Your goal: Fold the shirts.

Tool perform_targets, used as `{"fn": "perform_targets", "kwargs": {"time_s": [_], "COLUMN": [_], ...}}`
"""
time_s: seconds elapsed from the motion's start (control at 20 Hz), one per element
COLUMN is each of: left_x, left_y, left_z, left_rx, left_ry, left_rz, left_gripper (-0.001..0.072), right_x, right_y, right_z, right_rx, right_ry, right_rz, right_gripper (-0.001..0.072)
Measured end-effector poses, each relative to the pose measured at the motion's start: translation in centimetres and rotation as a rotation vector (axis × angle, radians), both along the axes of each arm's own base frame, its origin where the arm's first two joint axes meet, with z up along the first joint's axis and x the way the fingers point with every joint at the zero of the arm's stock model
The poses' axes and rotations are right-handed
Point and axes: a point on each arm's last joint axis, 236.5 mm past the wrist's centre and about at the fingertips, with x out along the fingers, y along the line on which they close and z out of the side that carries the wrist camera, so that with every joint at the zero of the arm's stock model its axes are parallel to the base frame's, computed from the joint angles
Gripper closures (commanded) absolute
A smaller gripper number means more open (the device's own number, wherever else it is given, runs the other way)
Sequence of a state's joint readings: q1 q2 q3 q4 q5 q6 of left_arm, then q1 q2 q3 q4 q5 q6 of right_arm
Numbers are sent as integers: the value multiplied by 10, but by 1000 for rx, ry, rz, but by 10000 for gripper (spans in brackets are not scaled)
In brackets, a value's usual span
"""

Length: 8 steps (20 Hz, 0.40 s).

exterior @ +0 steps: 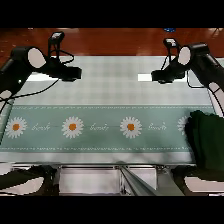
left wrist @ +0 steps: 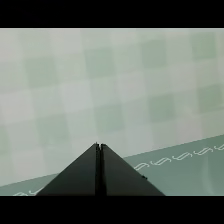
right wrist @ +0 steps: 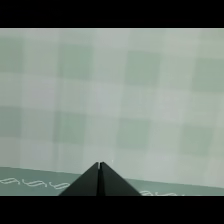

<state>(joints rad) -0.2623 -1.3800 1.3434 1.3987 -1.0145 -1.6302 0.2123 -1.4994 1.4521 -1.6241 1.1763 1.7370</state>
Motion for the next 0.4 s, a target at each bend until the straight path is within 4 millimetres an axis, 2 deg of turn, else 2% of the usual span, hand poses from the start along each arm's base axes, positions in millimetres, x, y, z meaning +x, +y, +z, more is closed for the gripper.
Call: {"fn": "perform_targets", "kwargs": {"time_s": [0.4], "left_x": [-1], "left_y": [2], "left_z": [-4], "left_rx": [7], "left_ry": [12], "left_rz": [5], "left_gripper": [688], "right_x": [-1], "right_y": [0], "right_z": [-3], "right_rx": [-8], "right_ry": [9], "right_rz": [0], "right_gripper": [688]}}
